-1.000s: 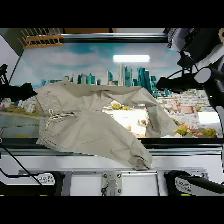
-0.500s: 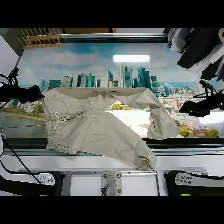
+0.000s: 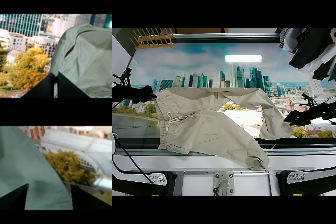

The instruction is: Fold the clothes and pants, and hang the long-sleeved shirts on hangers.

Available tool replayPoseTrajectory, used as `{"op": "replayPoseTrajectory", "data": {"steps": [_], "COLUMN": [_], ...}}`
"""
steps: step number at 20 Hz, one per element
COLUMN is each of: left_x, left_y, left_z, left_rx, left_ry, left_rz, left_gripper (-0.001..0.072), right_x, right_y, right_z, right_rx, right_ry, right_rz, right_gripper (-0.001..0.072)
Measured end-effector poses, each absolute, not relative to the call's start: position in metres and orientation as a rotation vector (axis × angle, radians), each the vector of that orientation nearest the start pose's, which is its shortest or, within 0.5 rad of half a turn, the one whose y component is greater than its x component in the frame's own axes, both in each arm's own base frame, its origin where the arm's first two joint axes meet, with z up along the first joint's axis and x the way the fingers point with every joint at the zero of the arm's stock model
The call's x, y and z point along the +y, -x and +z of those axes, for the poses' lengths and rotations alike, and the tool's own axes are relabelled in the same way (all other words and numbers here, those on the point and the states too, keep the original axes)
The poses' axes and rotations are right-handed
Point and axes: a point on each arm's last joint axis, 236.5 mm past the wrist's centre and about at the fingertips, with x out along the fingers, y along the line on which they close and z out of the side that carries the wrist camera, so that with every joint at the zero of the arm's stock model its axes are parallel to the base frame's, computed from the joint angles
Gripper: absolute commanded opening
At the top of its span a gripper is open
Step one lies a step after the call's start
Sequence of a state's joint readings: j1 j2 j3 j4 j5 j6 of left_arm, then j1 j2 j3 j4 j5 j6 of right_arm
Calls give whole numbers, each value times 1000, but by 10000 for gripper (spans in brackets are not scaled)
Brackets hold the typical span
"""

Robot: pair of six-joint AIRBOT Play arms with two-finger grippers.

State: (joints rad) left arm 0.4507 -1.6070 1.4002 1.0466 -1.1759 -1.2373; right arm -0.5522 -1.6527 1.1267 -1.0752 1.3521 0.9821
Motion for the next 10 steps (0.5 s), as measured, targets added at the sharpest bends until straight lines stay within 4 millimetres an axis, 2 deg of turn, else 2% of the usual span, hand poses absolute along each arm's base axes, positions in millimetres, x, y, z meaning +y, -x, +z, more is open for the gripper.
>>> {"op": "replayPoseTrajectory", "data": {"steps": [2, 4, 5, 7, 8, 10], "left_x": [95, 95, 95, 96, 98, 105], "left_y": [-448, -448, -448, -448, -449, -452], "left_z": [-17, -17, -17, -16, -15, -6], "left_rx": [1178, 1178, 1178, 1178, 1173, 1157], "left_ry": [496, 497, 496, 496, 494, 490], "left_rz": [-93, -93, -93, -93, -89, -85], "left_gripper": [8, 8, 8, 8, 8, 8], "right_x": [-60, -54, -52, -47, -50, -63], "right_y": [-328, -329, -330, -331, -333, -340], "right_z": [-108, -112, -115, -111, -106, -85], "right_rx": [1534, 1543, 1549, 1549, 1547, 1525], "right_ry": [-556, -535, -516, -508, -492, -425], "right_rz": [354, 369, 370, 382, 363, 321], "right_gripper": [536, 122, 6, 6, 6, 6]}}
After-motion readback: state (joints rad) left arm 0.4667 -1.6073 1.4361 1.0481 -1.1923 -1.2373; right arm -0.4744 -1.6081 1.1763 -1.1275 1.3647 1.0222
